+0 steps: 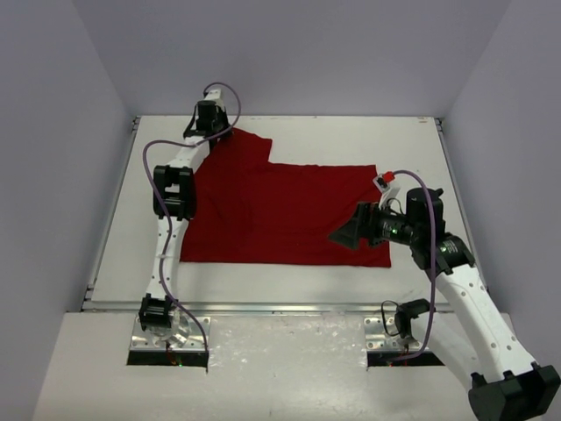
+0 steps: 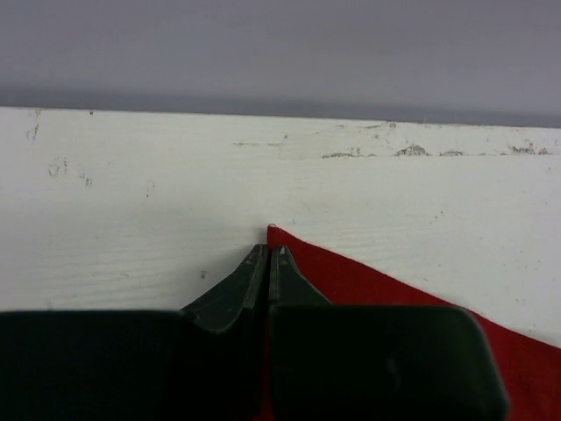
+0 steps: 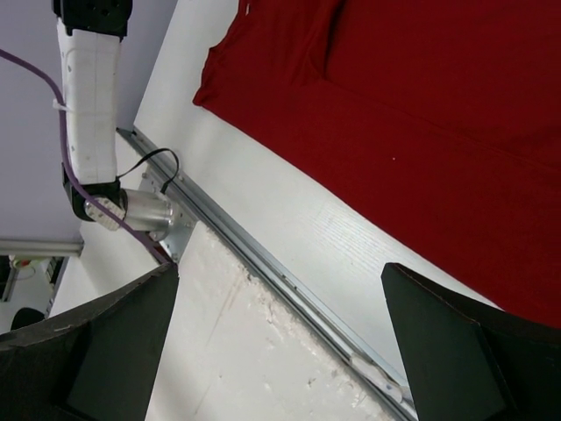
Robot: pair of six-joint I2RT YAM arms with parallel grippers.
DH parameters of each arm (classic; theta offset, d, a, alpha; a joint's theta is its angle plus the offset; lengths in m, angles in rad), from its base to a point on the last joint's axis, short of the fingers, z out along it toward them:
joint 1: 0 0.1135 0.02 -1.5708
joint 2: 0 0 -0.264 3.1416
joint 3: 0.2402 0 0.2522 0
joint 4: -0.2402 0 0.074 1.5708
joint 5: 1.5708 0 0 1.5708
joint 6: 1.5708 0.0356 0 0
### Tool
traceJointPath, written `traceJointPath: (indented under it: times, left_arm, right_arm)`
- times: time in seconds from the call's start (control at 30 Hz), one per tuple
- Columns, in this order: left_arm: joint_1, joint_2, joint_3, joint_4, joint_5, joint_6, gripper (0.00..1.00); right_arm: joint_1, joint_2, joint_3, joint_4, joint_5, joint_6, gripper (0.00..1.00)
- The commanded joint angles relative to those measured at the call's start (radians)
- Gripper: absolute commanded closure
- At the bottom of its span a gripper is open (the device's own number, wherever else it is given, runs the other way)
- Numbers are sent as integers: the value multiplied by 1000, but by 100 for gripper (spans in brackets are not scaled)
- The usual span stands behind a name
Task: Fold and stack the t-shirts
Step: Fold the tshirt
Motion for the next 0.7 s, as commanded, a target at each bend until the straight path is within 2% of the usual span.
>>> traceJointPath:
  times: [0.0, 0.1, 0.13, 0.23, 0.33, 0.37, 0.4, 0.5, 0.53, 0.57, 0.67]
  left_arm:
    - [-20, -136, -34, 73, -4, -23, 100]
    - [-23, -267, -99, 82, -43, -43, 100]
    - [-23, -306, -170, 128, -47, -52, 100]
    - [-23, -426, -253, 142, -29, -69, 100]
    - [-23, -504, -305, 119, 0, -78, 100]
    - [-23, -538, -317, 108, 5, -83, 100]
    - [-23, -557, -334, 105, 14, -87, 100]
    - [-29, -641, -440, 61, 3, -112, 100]
    - [-30, -664, -496, 64, -15, -121, 100]
    - [-32, -704, -521, 67, -18, -142, 100]
    - [-35, -745, -577, 55, -18, -175, 100]
  right_arm:
    - [5, 30, 21, 61, 26, -12, 1]
    - [3, 121, 48, 80, 84, -23, 1]
    - [3, 183, 79, 68, 159, -24, 1]
    - [2, 295, 145, 33, 291, -26, 1]
    - [-1, 459, 255, 26, 450, -26, 1]
    - [-19, 566, 284, 25, 507, -27, 1]
    - [-38, 623, 319, 17, 517, -24, 1]
    - [-116, 863, 468, 17, 529, -13, 1]
    - [-127, 926, 586, -18, 546, -29, 1]
    - [-142, 1057, 652, -50, 567, -47, 1]
    - [-162, 1231, 905, -148, 725, -113, 1]
